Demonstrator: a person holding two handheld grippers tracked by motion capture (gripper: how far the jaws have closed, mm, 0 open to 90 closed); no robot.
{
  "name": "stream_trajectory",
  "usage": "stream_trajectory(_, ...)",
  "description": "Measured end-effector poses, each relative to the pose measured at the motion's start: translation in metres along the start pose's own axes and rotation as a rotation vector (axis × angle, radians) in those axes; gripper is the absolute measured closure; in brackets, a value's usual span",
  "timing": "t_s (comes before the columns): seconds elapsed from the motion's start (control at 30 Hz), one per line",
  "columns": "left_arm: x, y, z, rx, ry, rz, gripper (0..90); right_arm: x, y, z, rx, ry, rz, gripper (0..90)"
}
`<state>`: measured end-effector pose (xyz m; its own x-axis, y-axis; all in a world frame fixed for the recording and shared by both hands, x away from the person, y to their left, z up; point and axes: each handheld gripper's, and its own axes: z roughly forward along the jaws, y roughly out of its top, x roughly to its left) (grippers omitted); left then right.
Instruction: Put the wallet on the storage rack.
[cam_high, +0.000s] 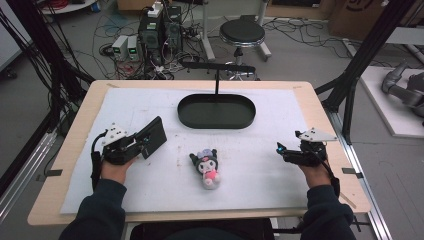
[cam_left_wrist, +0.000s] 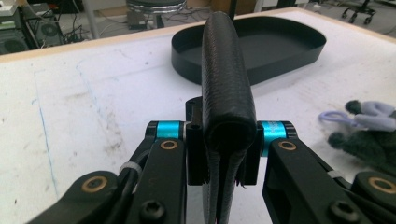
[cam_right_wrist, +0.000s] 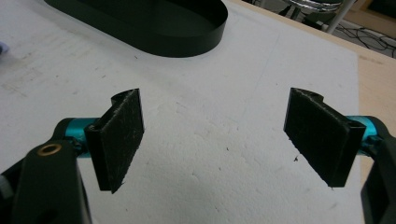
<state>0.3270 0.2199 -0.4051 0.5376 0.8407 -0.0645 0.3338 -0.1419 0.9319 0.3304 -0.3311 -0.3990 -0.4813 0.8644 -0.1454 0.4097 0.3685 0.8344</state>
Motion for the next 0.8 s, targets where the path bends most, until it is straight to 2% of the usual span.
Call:
stream_trajectory(0.07,0.001,0.003,0.000,-0.002,-0.002,0.003,77.4,0.000,0.001,0.000,-0.004,0.000,0.008,20.4)
stream_trajectory(0.13,0.003,0.015,0.004,-0.026,-0.028,0.016,77.4,-0.001,0.002,0.001,-0.007,0.001,0.007,20.4)
stream_trajectory(0.17,0.003,0.015,0.004,-0.026,-0.028,0.016,77.4,-0.001,0.002,0.000,-0.009,0.000,0.010,20.4)
stream_trajectory(0.2,0.003,0.019,0.007,-0.037,-0.040,0.022,77.4,-0.001,0.002,0.000,-0.010,0.002,0.012,20.4)
stream_trajectory(0.23,0.004,0.027,0.012,-0.055,-0.075,0.038,77.4,-0.002,0.002,0.000,-0.010,0.002,0.016,20.4)
stream_trajectory(0.3,0.004,0.031,0.015,-0.066,-0.089,0.046,77.4,-0.002,0.002,0.001,-0.012,0.001,0.017,20.5)
stream_trajectory(0.33,0.005,0.039,0.021,-0.083,-0.112,0.055,77.4,-0.003,0.002,0.002,-0.011,0.002,0.019,20.4)
stream_trajectory(0.37,0.005,0.039,0.021,-0.083,-0.112,0.055,77.4,-0.003,0.002,0.002,-0.010,0.003,0.020,20.4)
stream_trajectory(0.43,0.005,0.052,0.032,-0.098,-0.141,0.068,77.3,-0.002,0.002,0.003,-0.007,0.003,0.012,20.5)
stream_trajectory(0.47,0.005,0.052,0.032,-0.098,-0.141,0.068,77.3,-0.002,0.002,0.003,-0.005,0.003,0.011,20.4)
stream_trajectory(0.53,0.004,0.061,0.046,-0.097,-0.146,0.060,77.2,-0.002,0.002,0.003,-0.005,0.002,0.013,20.6)
stream_trajectory(0.6,0.003,0.064,0.050,-0.098,-0.147,0.060,77.2,-0.002,0.003,0.002,-0.012,0.000,0.021,20.6)
stream_trajectory(0.63,0.002,0.069,0.058,-0.101,-0.162,0.054,77.2,-0.003,0.003,0.001,-0.015,0.003,0.026,20.6)
stream_trajectory(0.67,0.002,0.069,0.058,-0.101,-0.162,0.054,77.2,-0.003,0.003,0.001,-0.015,0.003,0.026,20.6)
stream_trajectory(0.7,0.000,0.075,0.066,-0.127,-0.180,0.042,77.2,-0.004,0.003,0.001,-0.025,0.003,0.033,20.6)
stream_trajectory(0.77,-0.001,0.077,0.070,-0.138,-0.191,0.034,77.2,-0.004,0.003,0.001,-0.026,0.004,0.039,20.6)
stream_trajectory(0.8,-0.003,0.083,0.078,-0.135,-0.205,0.035,77.2,-0.005,0.003,0.001,-0.027,0.005,0.040,20.6)
